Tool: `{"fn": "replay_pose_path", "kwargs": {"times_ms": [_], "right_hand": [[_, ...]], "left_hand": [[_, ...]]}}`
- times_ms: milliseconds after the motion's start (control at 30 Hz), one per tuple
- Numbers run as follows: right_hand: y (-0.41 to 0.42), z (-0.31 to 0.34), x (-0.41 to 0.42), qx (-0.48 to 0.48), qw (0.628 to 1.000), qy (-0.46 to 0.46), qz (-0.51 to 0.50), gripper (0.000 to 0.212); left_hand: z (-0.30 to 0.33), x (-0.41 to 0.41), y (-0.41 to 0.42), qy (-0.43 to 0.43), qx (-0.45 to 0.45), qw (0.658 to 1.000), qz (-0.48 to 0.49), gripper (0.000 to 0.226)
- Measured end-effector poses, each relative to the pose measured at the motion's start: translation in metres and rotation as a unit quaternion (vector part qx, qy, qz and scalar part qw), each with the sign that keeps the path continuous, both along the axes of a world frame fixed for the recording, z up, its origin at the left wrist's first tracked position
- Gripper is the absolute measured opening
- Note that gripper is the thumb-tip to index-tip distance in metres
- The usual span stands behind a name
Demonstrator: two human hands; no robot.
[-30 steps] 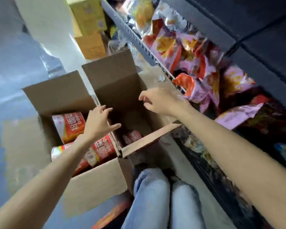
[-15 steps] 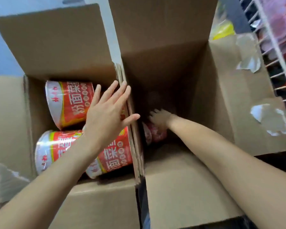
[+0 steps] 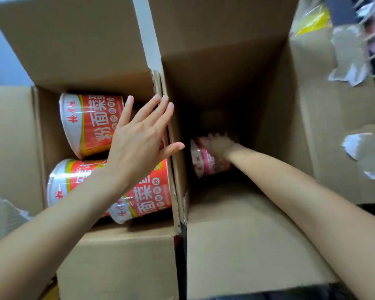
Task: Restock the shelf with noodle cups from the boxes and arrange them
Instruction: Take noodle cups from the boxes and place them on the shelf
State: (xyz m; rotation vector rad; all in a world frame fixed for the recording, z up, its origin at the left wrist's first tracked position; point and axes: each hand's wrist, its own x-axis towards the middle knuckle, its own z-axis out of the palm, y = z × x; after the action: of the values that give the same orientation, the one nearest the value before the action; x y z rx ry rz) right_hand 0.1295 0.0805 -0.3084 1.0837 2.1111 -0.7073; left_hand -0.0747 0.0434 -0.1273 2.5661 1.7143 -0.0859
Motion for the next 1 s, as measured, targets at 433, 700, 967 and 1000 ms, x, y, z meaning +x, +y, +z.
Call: {"fn": "replay_pose_path", "kwargs": {"times_ms": [433, 700, 967, 1000], "right_hand": [[-0.150, 0.327, 0.061, 0.227, 0.659, 0.369, -0.615, 0.129], [-0.328, 0.431, 0.074, 0.373, 0.459, 0.454, -0.667, 0.130], [-0.485, 0.490, 0.113, 0.539, 0.379, 0.294, -0.693, 0.121], [-0.502, 0.493, 0.120, 0.547, 0.355, 0.302, -0.696, 0.114]], "left_hand": [[0.163, 0.083, -0.058, -0.548, -0.318, 0.753, 0.178, 0.057], [0.265, 0.149, -0.177, -0.621, -0.330, 0.708, -0.066, 0.071], [0.312, 0.221, -0.306, -0.609, -0.333, 0.677, -0.246, 0.067], [0.318, 0.231, -0.319, -0.606, -0.331, 0.668, -0.279, 0.063]]}}
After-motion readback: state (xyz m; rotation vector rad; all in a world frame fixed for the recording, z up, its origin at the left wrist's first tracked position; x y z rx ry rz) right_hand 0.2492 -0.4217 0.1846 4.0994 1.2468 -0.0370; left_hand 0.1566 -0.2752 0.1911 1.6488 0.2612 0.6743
